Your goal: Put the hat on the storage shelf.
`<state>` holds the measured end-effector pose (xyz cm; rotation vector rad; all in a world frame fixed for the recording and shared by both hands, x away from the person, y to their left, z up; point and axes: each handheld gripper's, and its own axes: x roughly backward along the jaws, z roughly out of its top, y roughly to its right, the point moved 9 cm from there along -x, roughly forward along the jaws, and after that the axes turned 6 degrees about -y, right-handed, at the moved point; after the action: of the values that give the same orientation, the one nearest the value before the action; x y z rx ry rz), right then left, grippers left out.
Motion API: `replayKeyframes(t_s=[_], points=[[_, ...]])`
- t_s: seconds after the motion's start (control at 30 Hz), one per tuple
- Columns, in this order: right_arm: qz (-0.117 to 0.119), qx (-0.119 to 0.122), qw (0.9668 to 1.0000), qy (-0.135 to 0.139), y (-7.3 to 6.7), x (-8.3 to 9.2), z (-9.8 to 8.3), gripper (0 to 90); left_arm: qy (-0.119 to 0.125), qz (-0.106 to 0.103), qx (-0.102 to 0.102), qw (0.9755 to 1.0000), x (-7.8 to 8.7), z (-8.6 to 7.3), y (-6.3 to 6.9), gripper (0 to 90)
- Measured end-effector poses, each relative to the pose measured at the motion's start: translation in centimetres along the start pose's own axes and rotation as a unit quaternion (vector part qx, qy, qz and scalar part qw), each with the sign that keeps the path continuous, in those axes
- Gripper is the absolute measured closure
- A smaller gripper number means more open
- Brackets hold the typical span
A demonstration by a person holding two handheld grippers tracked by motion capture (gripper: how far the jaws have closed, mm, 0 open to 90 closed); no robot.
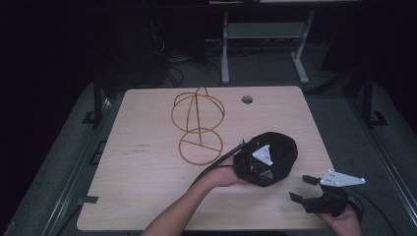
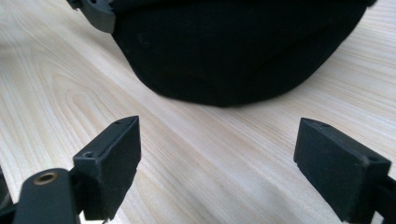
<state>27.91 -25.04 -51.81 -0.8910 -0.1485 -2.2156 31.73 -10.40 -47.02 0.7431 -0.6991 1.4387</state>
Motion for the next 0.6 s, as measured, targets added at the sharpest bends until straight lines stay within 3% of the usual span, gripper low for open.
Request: replayKeyframes(t_s=[0.2, 0.4, 0.5, 0.6], points=[[0.002, -0.004, 0.9999, 0.014, 0.0, 0.1, 0.3, 14.5, 0.014, -0.004, 0.008, 0.9999, 0.4, 0.5, -0.3, 81.3], [0.002, -0.004, 0.9992, 0.04, -0.1, 0.5, 1.0, 14.5, 0.051, -0.019, 0.02, 0.9983, 2.1, 1.8, -0.6, 81.7], [0.001, -0.005, 0.9986, 0.053, -0.3, 0.6, 1.5, 14.5, 0.081, -0.028, 0.026, 0.996, 3.5, 2.7, -0.5, 81.7], [0.009, -0.009, 0.9974, 0.071, -0.8, 0.8, 2.2, 14.5, 0.094, -0.035, 0.027, 0.9946, 4.4, 3.2, -0.4, 81.7]])
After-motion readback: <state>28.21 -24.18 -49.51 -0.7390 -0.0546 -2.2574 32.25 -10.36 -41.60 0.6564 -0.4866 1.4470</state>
